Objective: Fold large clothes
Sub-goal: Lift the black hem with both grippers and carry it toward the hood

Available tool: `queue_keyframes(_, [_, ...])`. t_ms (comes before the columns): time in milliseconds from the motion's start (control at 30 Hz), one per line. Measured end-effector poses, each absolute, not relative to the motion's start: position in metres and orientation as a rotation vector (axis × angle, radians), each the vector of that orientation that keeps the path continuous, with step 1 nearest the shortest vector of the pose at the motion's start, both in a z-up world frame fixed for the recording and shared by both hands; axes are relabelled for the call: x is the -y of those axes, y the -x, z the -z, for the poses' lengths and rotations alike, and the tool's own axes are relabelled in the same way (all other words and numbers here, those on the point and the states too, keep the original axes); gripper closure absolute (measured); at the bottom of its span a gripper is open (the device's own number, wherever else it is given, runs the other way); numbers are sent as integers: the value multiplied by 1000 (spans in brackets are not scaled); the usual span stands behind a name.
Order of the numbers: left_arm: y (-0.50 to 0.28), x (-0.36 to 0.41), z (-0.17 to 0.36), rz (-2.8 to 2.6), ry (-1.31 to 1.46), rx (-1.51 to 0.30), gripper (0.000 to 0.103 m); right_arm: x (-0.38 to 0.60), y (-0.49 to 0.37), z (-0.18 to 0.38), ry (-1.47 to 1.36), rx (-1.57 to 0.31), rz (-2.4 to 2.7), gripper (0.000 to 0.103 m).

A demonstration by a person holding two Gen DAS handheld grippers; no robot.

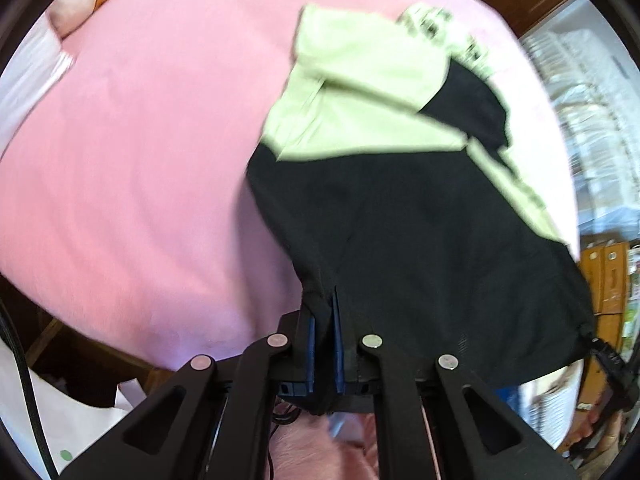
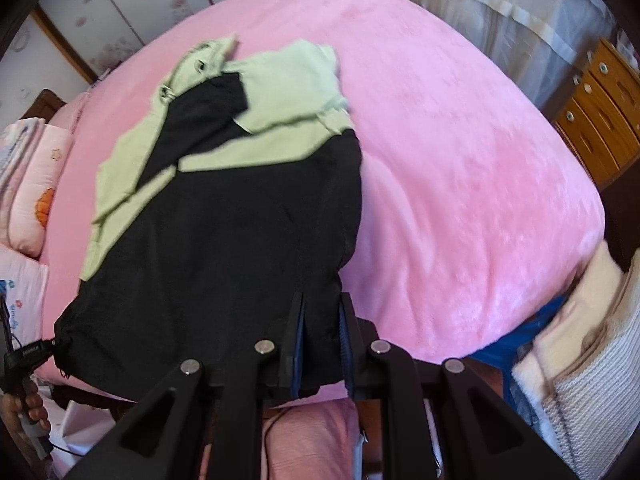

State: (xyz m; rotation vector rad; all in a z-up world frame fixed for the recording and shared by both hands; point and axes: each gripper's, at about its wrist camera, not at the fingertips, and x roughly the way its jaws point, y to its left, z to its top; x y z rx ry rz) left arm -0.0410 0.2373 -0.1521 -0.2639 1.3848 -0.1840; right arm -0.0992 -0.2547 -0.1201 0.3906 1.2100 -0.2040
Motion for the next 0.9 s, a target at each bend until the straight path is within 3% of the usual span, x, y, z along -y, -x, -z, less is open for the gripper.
queue_keyframes(267, [-19,-225,66,236,401,-1222,100,251,48,55,-405,-1101,117,89])
queue_keyframes(500, [-117,-237,51,133,543,-1171,100,303,-43,21,-481,-1008,94,90])
queue_keyframes(733, [-236,-233,93,-39,536,-1190,99,352,-160,47,-524,-1028,151,90])
queue_keyframes(833, [-287,-223,130,-99,536,-1251,93,370,-210,76,-527,-1048,198,84])
queue_keyframes(900, [-307,-216,149,-122,512,-1297,80,379,-231,93,-510,-1046,238,78])
